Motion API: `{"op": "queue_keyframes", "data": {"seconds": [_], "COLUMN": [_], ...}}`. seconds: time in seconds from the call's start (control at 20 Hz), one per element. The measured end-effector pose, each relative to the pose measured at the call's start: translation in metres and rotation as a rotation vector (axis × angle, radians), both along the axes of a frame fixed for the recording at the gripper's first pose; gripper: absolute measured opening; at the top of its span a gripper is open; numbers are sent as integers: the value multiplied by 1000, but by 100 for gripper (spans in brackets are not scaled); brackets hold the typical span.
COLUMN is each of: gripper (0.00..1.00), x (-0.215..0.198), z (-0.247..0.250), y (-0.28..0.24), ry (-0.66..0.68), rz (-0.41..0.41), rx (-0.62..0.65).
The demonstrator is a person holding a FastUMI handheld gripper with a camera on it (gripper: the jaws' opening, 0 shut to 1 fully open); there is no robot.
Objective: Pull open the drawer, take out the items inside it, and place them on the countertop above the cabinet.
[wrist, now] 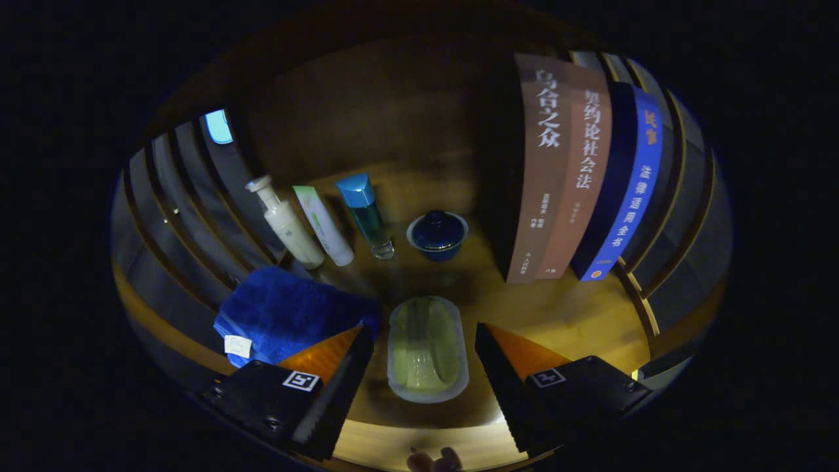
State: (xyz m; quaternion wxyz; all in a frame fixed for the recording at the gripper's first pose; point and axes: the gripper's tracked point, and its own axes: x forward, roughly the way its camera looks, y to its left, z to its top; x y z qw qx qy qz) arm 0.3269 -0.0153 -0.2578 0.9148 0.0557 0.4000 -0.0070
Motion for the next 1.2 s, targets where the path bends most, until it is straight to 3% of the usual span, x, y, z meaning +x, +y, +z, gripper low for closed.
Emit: {"op": "queue_keyframes", "data": {"seconds": [0.25, 0.65, 0.95, 1.2], "gripper": [99, 99, 99, 99], "x": [-57, -203, -300, -343], "z": [34, 103, 73, 12], "y": [8, 26, 23, 19], "ry": [-162, -505, -633, -625], "rz": [25, 68, 58, 44], "rx": [-40, -45, -62, -52]}}
